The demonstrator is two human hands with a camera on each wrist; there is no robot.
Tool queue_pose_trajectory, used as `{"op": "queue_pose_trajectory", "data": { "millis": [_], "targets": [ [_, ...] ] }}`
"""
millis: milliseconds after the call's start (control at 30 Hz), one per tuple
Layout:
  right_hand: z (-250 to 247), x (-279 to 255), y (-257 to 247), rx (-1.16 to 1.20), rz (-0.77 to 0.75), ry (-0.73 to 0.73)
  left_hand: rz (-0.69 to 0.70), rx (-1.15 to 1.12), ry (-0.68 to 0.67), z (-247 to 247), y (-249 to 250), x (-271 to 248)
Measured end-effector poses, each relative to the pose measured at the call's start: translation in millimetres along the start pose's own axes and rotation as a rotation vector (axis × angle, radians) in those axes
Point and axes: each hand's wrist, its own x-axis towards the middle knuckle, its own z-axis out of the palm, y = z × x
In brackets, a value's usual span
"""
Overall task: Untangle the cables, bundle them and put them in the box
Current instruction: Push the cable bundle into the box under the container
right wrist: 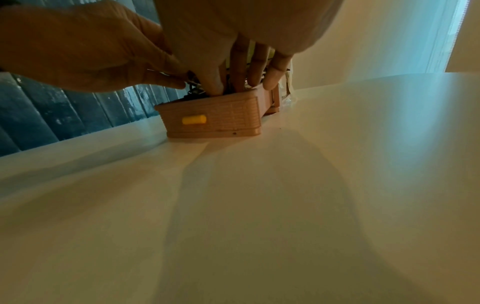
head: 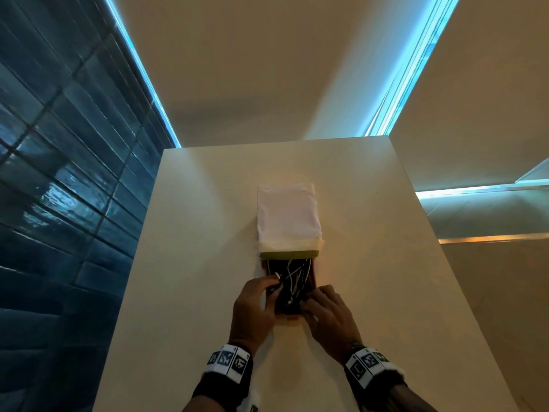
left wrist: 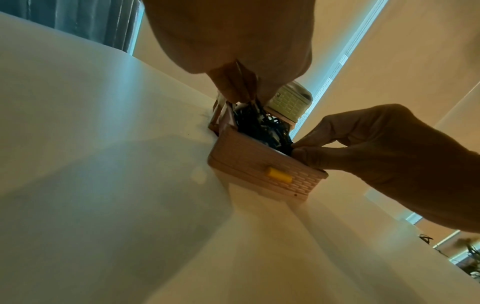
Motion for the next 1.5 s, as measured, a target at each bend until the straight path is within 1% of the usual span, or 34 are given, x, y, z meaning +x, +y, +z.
{"op": "queue_pose_trajectory", "data": {
  "millis": [67, 100, 267, 367, 433, 500, 600, 733, 833, 933, 1000, 1133, 1233, 1300, 1400, 1433, 1500],
  "targets": [
    [0.0, -7.1, 1.9, -0.029, -0.009, -0.025, -0.055, -0.043, 0.013, -3.8, 0.9, 1.4],
    [-0.5, -12.2, 3.8, -0.044, -0.018, -0.04, -0.059, -0.041, 0.014, -5.1, 1.1, 3.5],
    [-1.7, -27.2, 18.7, -0.106, -0.086, -0.135, 0.096, 0.105, -0.054, -3.1, -5.0, 7.3],
    [-3.0, -20.1, 19.9, -0.122, -0.083, -0.14, 0.158, 0.171, -0.1, -2.4, -10.5, -9.5],
    [-4.0, -19.4, 18.6, -0.078, -0.079, -0.13, 0.196, 0.186, -0.148, -3.2, -15.6, -19.0],
    [-3.9, -20.2, 17.5, -0.004, -0.044, -0.146, 0.216, 0.198, -0.168, -2.9, -20.0, -21.9],
    [-0.6, -19.9, 18.6, 0.03, -0.037, -0.173, 0.218, 0.193, -0.144, 2.1, -26.0, -18.7],
    [1.3, -5.2, 19.1, 0.041, -0.042, -0.172, 0.15, 0.145, -0.117, 3.8, -27.7, -2.1],
    [2.4, 15.7, 21.0, 0.039, -0.001, -0.168, 0.137, 0.156, -0.095, 5.2, -24.4, 17.9],
    [3.0, 32.9, 25.8, 0.046, 0.047, -0.143, 0.044, 0.15, -0.036, 6.7, -17.1, 35.3],
    [3.1, 40.9, 27.4, 0.05, 0.066, -0.11, -0.016, 0.145, -0.011, 10.4, -20.3, 39.2],
    [4.1, 53.5, 29.3, 0.081, 0.089, -0.044, -0.025, 0.134, -0.014, 14.1, -27.4, 38.5],
    [3.9, 59.3, 30.7, 0.098, 0.116, -0.018, -0.05, 0.075, -0.012, 9.7, -24.3, 37.1],
    [4.3, 55.9, 30.3, 0.093, 0.14, 0.0, -0.136, 0.033, -0.01, 6.7, -22.8, 35.0],
    [2.1, 43.5, 32.7, 0.13, 0.192, 0.094, -0.353, -0.024, -0.013, 3.1, -24.7, 37.1],
    [0.5, 38.6, 33.9, 0.146, 0.205, 0.127, -0.39, -0.043, -0.033, 1.9, -28.4, 38.5],
    [-4.2, 31.8, 34.9, 0.174, 0.243, 0.162, -0.397, -0.096, -0.086, -2.4, -33.4, 44.2]
  ]
}}
